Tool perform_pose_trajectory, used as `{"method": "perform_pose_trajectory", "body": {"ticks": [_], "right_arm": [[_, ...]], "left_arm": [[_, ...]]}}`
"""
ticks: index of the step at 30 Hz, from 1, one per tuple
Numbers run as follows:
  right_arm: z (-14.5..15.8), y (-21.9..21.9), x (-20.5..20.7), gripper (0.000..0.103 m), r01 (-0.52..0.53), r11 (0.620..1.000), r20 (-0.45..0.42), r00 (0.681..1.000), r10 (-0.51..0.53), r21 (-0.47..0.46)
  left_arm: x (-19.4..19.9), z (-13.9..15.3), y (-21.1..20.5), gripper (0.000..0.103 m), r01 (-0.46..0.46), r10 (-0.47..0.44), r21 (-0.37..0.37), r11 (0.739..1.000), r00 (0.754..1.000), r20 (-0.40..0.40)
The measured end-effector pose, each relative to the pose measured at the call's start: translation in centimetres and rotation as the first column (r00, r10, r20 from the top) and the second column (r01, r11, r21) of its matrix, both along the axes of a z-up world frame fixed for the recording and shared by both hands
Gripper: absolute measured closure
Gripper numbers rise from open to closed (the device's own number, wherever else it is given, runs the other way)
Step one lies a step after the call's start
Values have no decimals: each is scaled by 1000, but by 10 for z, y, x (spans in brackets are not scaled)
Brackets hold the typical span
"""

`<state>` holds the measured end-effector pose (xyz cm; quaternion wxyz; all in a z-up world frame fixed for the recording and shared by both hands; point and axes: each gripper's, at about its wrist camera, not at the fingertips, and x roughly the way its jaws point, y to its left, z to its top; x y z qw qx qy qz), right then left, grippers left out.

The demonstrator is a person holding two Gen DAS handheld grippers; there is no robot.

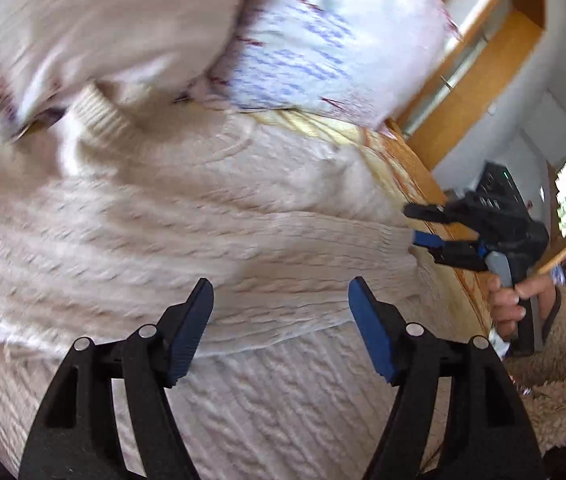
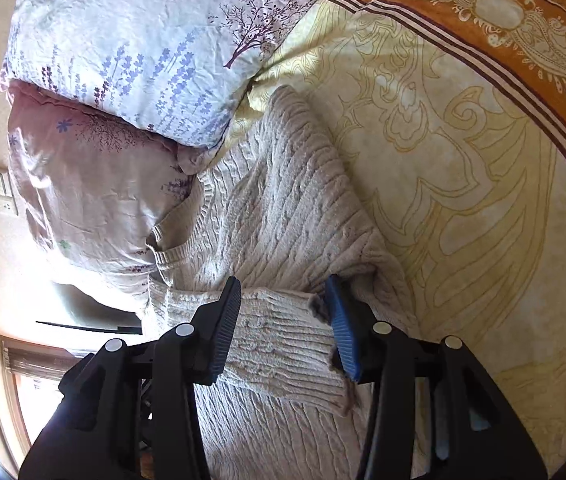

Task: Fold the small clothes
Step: 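Fold the held sleeve across the body and open the left tool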

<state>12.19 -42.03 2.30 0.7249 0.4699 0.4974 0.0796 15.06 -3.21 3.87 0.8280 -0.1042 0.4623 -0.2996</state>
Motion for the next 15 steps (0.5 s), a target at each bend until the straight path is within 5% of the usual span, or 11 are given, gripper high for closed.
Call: {"method": "perform_pose_trajectory", "body": {"ticks": [4, 7, 10, 15], "right_arm": [[-2, 4, -9, 58, -48, 997, -40, 998, 45, -56], [-9, 7, -13, 73, -68, 996, -53, 996, 65, -58], [-9, 15, -12, 96, -117, 992, -35, 993, 115, -37], [19, 30, -5, 97, -183, 978, 69, 979, 191, -104]], "left_arm": [[-1, -6, 74, 34, -251, 244, -98, 963, 966, -83], [-4, -5, 110, 34, -378, 367, -116, 919, 924, -107], [-6, -9, 132, 35, -446, 425, -137, 884, 891, -157], [-4, -23, 146, 35, -499, 455, -179, 848, 858, -238]]}}
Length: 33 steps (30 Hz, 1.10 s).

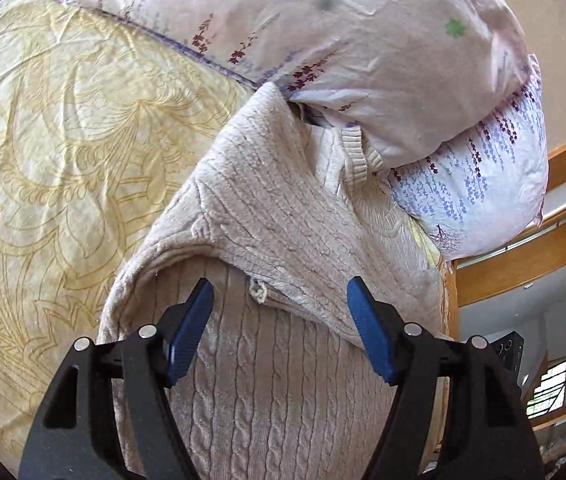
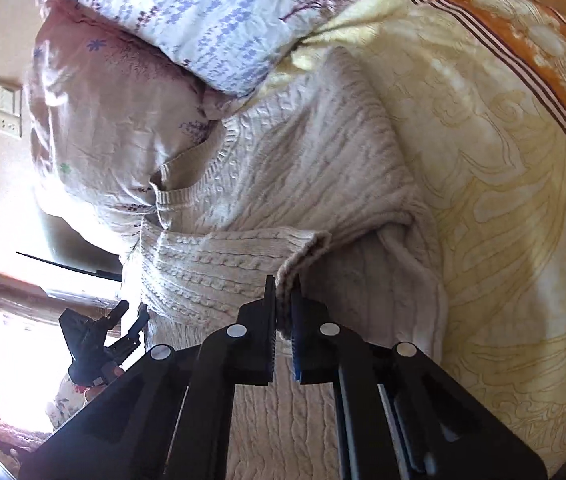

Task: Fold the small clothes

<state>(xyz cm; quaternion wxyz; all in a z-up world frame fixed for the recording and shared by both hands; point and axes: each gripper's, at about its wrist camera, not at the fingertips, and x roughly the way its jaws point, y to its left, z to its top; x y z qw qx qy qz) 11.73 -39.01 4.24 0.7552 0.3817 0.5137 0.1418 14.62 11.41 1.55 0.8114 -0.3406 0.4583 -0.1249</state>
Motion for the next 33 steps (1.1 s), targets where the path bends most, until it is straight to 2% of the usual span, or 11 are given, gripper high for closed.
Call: {"method": "perform_pose_trajectory", "body": {"ticks": [5, 8, 9, 10, 12, 15, 20, 25, 31, 32, 33], "right_arm": [[47, 5, 25, 97, 13, 998, 179, 984, -2, -59], [83, 2, 37, 97, 59, 998, 339, 940, -44, -33], [86, 3, 41, 97, 71, 996, 356, 933, -48, -51], [82, 3, 45, 97, 72, 994, 345, 938, -39, -82], [51, 0, 54, 97, 73, 984, 224, 974, -36, -159], [8, -9, 51, 97, 95, 986, 85, 993, -84, -134], [1, -10, 44, 97, 97, 986, 72, 993, -88, -133], [-1, -10, 42, 97, 96, 987, 67, 994, -88, -126], [-7, -8, 40, 97, 101, 987, 54, 994, -95, -127], [-6, -8, 40, 97, 101, 986, 57, 994, -95, -129], [-6, -8, 40, 97, 102, 986, 61, 994, -94, -130]], "left_arm": [[6, -9, 12, 34, -88, 87, -96, 991, 996, -14], [11, -10, 17, 34, -128, 127, -129, 983, 992, -20], [12, -11, 18, 33, -143, 141, -139, 980, 990, -22], [12, -11, 20, 33, -156, 155, -148, 977, 988, -20], [10, -11, 21, 33, -182, 183, -162, 970, 983, -12], [8, -10, 23, 33, -222, 227, -190, 956, 974, 2], [8, -10, 26, 33, -277, 284, -216, 936, 959, 1], [12, -11, 24, 50, -267, 272, -279, 922, 962, -20], [26, -19, 18, 50, -305, 297, -309, 901, 952, -74], [28, -19, 18, 53, -308, 303, -322, 895, 951, -66], [30, -19, 19, 65, -308, 312, -352, 884, 949, -46]]}}
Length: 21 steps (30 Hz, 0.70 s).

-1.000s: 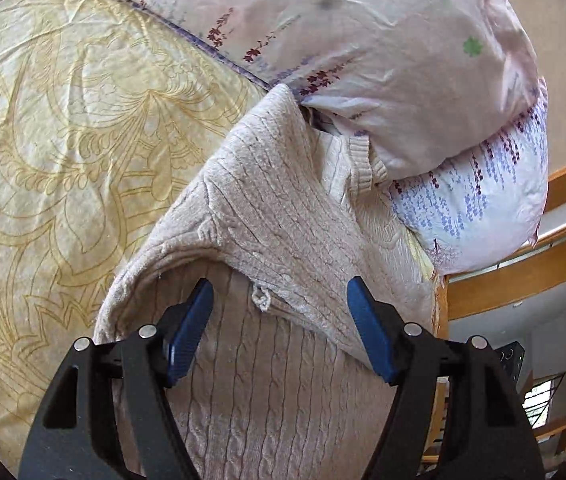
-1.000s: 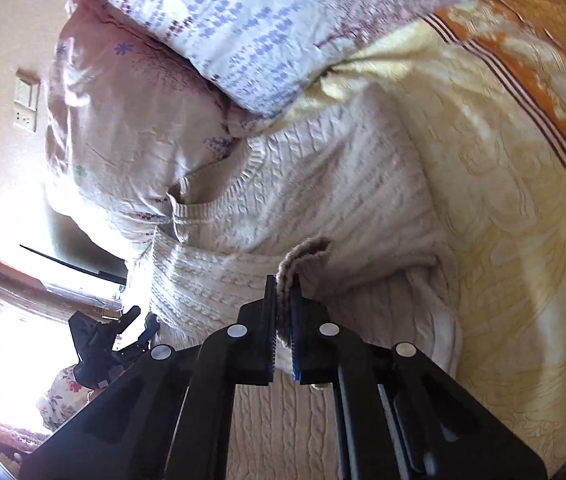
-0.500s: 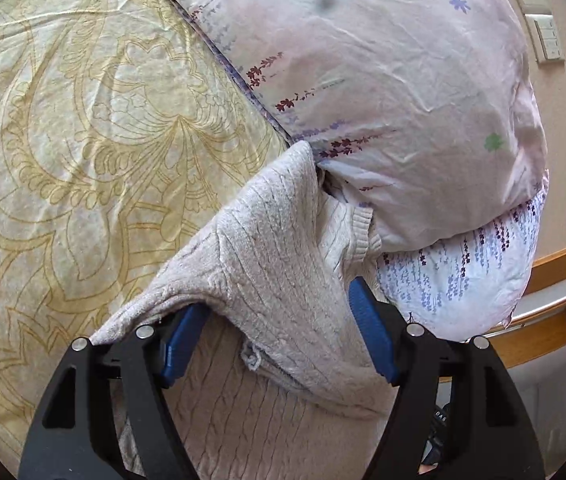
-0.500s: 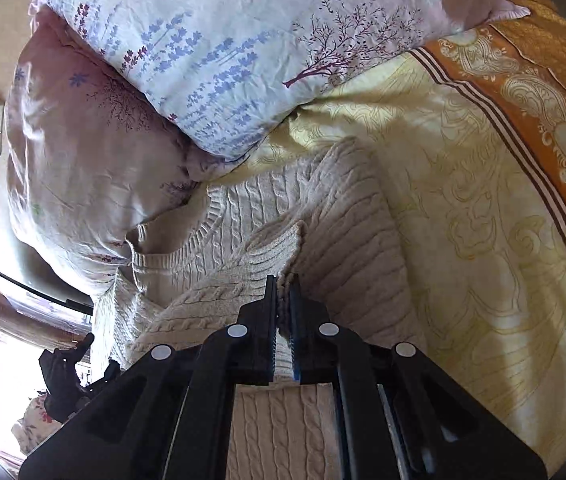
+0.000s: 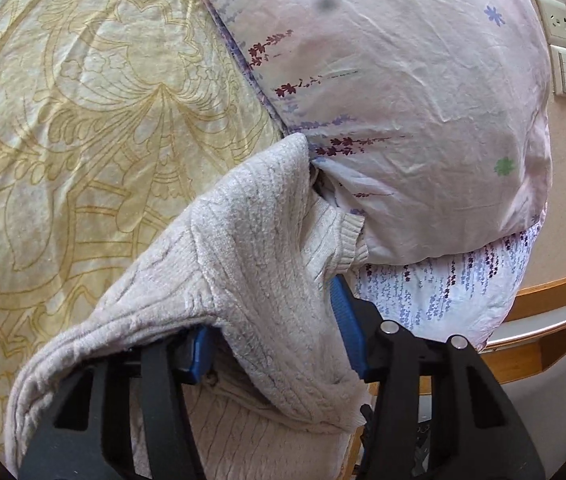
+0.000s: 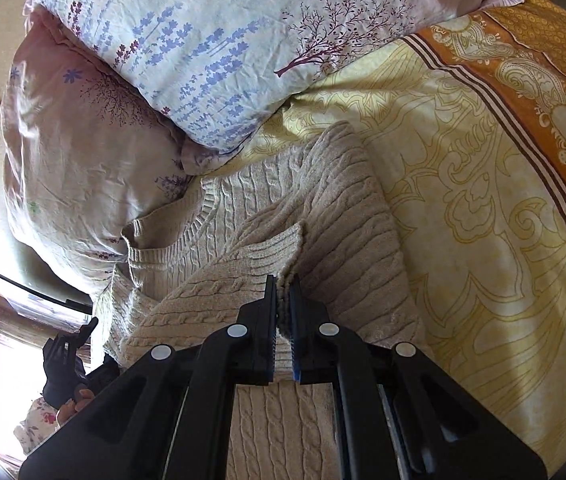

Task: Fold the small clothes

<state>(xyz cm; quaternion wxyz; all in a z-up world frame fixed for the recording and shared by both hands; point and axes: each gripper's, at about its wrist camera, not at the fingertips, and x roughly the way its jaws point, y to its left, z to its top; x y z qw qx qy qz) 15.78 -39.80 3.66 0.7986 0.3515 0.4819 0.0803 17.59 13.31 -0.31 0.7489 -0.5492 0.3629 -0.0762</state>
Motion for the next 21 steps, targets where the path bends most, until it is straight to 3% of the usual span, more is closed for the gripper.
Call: {"method": "perform_pose_trajectory", "body": {"ticks": [3, 5, 9, 10, 12, 14, 16, 18, 21], "right_arm": [[4, 2, 2, 97, -5, 1000, 16, 1000, 5, -2], [8, 7, 4, 97, -21, 1000, 38, 999, 20, 9], [19, 27, 9, 97, -79, 997, 95, 992, 79, -5], [18, 33, 11, 97, -92, 995, 79, 992, 95, -41], [7, 42, 18, 97, -116, 984, 3, 993, 118, -132], [-4, 44, 20, 97, -123, 981, -52, 992, 117, -148], [-2, 43, 19, 97, -117, 983, -46, 993, 112, -143], [4, 42, 19, 97, -118, 981, -35, 993, 114, -154], [11, 36, 17, 97, -98, 984, -19, 995, 96, -149]], "left_arm": [[-4, 0, 9, 89, -61, 70, -89, 994, 993, 98], [-14, 1, 18, 94, -112, 133, -132, 985, 977, 167], [-46, 1, 31, 95, -232, 259, -129, 964, 927, 270], [-53, -3, 33, 95, -274, 297, -120, 954, 917, 265], [-60, -19, 36, 95, -321, 336, -108, 941, 923, 186], [-64, -31, 40, 94, -343, 357, -128, 930, 928, 104], [-62, -23, 41, 78, -310, 320, -94, 946, 940, 120], [-58, -6, 37, 50, -251, 250, -16, 968, 954, 164], [-55, 16, 28, 47, -134, 116, 91, 987, 976, 184]]}}
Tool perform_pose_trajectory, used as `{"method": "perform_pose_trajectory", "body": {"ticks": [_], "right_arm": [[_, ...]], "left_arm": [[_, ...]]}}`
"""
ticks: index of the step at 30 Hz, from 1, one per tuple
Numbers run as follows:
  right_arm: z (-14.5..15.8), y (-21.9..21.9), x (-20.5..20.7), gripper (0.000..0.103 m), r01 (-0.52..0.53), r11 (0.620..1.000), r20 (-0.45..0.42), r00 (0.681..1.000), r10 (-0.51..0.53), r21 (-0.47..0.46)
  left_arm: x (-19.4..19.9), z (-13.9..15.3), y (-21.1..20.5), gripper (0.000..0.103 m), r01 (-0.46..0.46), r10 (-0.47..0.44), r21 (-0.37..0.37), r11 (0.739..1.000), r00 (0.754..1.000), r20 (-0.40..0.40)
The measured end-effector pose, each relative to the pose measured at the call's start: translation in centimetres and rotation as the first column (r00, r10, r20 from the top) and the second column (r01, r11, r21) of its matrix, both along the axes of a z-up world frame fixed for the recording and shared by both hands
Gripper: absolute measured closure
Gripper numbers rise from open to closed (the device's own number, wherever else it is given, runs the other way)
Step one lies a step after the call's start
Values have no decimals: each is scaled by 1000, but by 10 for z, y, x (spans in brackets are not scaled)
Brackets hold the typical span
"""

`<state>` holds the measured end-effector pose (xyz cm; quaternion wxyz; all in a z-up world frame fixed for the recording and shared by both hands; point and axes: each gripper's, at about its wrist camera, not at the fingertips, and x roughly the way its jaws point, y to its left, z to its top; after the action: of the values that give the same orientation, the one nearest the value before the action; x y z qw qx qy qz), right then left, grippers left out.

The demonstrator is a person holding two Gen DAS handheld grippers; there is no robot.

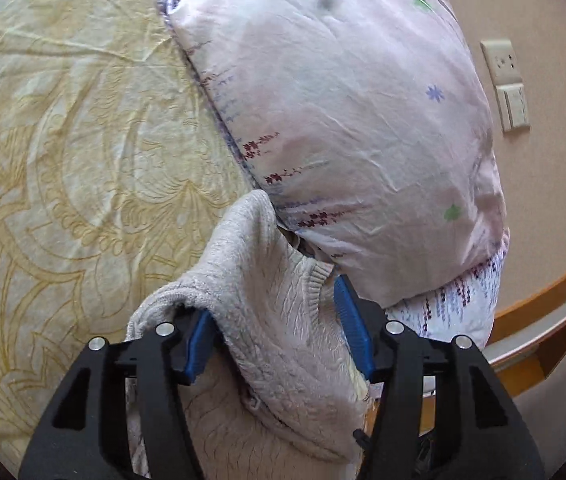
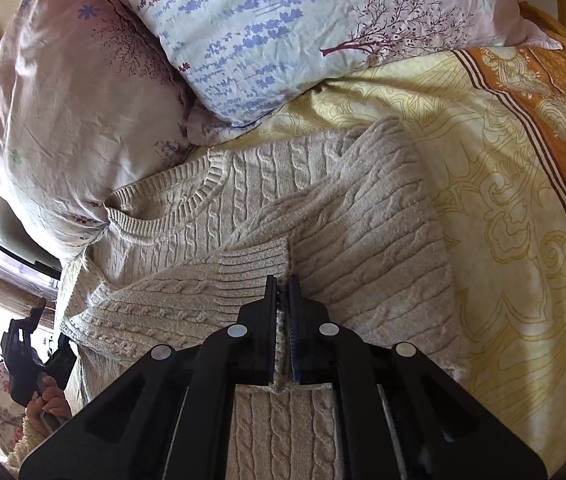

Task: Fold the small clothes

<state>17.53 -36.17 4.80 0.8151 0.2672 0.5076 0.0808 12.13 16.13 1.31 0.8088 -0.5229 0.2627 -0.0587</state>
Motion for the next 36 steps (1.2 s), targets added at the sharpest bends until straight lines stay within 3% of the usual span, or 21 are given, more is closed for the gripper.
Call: {"method": "perform_pose_trajectory", "body": {"ticks": [3, 6, 8, 10, 11, 12, 15, 18, 20, 23, 29, 31, 34, 35, 36], "right_arm": [[2, -8, -2, 97, 20, 1000, -3, 1000, -20, 17], [-2, -12, -3, 97, 22, 999, -22, 1000, -21, 28], [-5, -12, -2, 97, 20, 999, -41, 999, -19, 40], [-8, -13, -3, 96, 36, 998, -60, 998, -33, 56], [-10, -15, -2, 95, 42, 996, -67, 997, -37, 79], [-12, -15, -1, 95, 43, 994, -74, 997, -36, 96], [-15, -10, 4, 94, 7, 995, -78, 997, 1, 96], [-14, -3, 8, 91, -21, 995, -57, 998, 26, 99], [-15, -3, 11, 75, -19, 992, -39, 999, 24, 127], [-11, -4, 13, 63, -20, 988, -3, 1000, 20, 155], [-14, 11, 22, 61, -111, 991, 12, 994, 110, 73], [-15, 12, 23, 63, -126, 989, 23, 992, 124, 74], [-17, 14, 22, 86, -158, 983, 34, 987, 155, 96], [-17, 16, 21, 89, -170, 980, 37, 985, 167, 100], [-16, 18, 21, 92, -181, 978, 46, 983, 177, 99]], "left_arm": [[-3, 17, 1, 45, 141, -139, 76, 987, 990, -36], [-3, 37, 6, 45, 248, -237, 202, 948, 968, -78], [-1, 51, 13, 45, 244, -234, 275, 930, 970, -72], [11, 61, 22, 37, 216, -207, 313, 925, 976, -64], [22, 63, 24, 29, 222, -209, 321, 920, 975, -75], [36, 63, 24, 26, 248, -230, 332, 910, 969, -93], [79, 53, 14, 26, 351, -302, 385, 854, 935, -185], [112, 39, 3, 27, 443, -371, 376, 814, 894, -250], [127, 32, -3, 27, 478, -393, 391, 787, 876, -281], [141, 27, -10, 27, 522, -431, 406, 750, 851, -300], [156, 17, -31, 27, 621, -491, 461, 633, 783, -382], [161, 13, -30, 30, 627, -486, 461, 628, 779, -396], [166, 12, -26, 38, 617, -482, 447, 648, 786, -386], [167, 11, -25, 50, 619, -481, 442, 649, 784, -391], [168, 10, -25, 75, 630, -488, 436, 642, 775, -401]]}}
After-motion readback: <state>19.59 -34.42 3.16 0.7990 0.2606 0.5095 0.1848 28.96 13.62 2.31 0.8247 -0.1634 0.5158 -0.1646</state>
